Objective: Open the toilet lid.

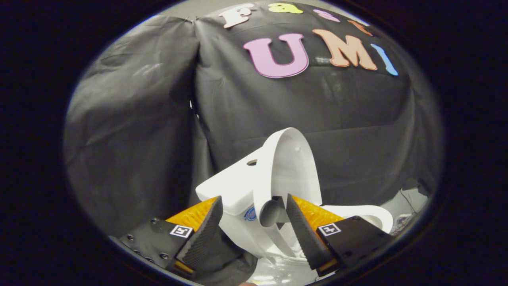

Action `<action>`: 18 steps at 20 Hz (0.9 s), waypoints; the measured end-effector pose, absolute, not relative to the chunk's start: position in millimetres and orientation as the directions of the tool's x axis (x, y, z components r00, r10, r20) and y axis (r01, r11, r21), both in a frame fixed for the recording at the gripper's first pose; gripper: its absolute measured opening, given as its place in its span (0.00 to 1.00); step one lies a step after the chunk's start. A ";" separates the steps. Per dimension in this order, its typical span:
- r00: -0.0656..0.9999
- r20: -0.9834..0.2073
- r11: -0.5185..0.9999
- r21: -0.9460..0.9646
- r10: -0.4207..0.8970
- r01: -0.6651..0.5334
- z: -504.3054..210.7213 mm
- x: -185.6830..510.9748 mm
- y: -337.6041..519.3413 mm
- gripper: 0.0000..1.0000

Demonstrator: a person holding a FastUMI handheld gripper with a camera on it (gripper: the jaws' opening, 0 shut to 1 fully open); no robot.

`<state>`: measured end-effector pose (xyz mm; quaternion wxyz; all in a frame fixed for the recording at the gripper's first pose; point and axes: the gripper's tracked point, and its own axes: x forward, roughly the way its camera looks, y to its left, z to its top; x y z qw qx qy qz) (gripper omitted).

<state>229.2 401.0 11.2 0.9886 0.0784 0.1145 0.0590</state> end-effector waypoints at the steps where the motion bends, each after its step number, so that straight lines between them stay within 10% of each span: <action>1: 0.967 -0.213 0.979 0.175 0.138 -0.101 13.5 227.2 400.8 0.99; 18: 0.974 -0.120 0.979 0.093 0.192 -0.182 50.5 194.3 346.0 0.98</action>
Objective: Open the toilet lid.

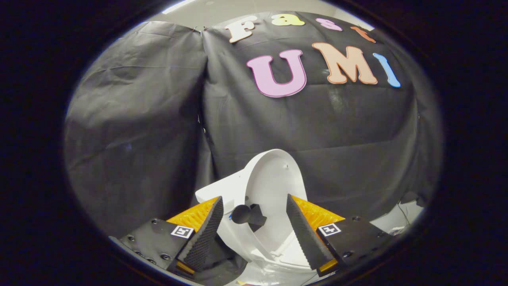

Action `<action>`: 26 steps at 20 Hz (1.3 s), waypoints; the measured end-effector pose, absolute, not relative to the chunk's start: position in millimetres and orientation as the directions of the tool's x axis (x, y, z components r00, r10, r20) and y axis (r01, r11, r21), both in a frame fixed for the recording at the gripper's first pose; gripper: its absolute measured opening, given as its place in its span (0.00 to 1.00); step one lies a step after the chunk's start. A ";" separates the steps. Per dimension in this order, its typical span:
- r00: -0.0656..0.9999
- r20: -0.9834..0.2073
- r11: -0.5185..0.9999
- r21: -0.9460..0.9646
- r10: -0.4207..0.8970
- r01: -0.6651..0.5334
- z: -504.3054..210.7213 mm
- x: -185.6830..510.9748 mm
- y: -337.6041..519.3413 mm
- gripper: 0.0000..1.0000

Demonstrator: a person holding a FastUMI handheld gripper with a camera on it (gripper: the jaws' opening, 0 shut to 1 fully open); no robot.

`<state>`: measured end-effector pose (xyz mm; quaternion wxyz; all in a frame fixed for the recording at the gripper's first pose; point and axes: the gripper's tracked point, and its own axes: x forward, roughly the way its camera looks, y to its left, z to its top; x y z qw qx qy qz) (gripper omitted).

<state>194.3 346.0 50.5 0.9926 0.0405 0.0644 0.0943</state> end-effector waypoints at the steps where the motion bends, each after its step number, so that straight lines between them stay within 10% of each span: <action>1: 0.975 -0.115 0.980 0.077 0.189 -0.181 51.6 190.7 339.1 0.98; 20: 0.997 0.072 0.997 0.064 0.040 -0.045 57.6 144.7 153.1 0.99; 26: 0.996 -0.048 0.989 0.123 -0.073 0.079 -12.1 136.7 89.0 0.98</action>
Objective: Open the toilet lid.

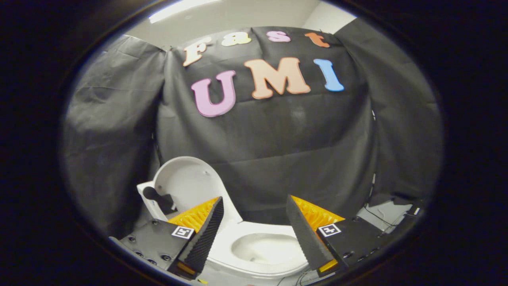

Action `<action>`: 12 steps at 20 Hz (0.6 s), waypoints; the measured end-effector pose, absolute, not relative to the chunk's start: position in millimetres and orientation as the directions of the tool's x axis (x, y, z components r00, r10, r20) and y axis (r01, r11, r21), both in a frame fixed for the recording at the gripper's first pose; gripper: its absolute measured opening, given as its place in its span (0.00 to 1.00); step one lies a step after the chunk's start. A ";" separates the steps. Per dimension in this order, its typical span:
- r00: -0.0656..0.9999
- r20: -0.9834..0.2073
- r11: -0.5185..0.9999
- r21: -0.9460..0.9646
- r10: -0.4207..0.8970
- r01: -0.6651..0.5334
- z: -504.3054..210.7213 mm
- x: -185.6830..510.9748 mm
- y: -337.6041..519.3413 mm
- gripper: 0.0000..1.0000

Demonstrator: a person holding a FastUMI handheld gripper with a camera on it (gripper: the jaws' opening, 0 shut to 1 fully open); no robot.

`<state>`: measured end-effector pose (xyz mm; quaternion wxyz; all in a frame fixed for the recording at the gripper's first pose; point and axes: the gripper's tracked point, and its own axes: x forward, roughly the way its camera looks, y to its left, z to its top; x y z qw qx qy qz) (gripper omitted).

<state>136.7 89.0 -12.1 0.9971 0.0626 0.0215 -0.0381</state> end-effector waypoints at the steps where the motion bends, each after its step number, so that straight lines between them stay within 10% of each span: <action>1: 0.995 -0.064 0.990 0.111 -0.074 0.081 -16.3 131.9 85.7 0.98; 12: 0.985 -0.131 0.994 0.008 -0.108 0.110 -21.6 108.4 49.4 0.98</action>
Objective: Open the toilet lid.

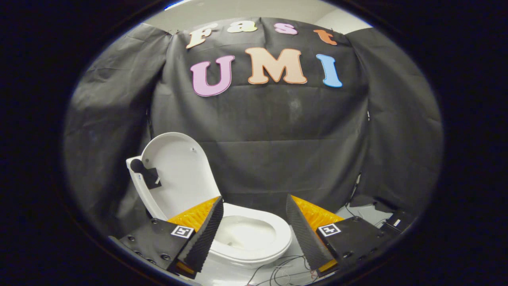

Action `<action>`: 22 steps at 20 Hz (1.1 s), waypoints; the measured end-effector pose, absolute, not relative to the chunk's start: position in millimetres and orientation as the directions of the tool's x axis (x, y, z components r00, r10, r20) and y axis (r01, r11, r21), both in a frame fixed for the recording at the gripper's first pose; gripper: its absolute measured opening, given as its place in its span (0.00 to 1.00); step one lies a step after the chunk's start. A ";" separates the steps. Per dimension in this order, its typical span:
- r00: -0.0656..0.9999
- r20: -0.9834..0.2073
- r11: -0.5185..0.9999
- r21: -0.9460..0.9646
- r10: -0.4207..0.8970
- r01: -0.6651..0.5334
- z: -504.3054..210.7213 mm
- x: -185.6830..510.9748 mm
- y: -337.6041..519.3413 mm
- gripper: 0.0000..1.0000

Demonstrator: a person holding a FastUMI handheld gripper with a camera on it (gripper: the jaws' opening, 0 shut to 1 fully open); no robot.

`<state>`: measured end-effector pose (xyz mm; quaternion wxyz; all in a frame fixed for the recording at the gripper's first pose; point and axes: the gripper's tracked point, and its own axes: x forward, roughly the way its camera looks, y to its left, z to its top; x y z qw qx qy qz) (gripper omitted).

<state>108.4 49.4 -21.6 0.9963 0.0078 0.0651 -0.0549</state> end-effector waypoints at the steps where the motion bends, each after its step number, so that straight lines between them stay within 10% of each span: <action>1: 0.985 -0.131 0.993 0.017 -0.112 0.115 -19.9 108.5 46.2 0.98; 22: 0.992 -0.111 0.997 0.029 -0.062 0.065 -23.7 122.1 56.3 0.98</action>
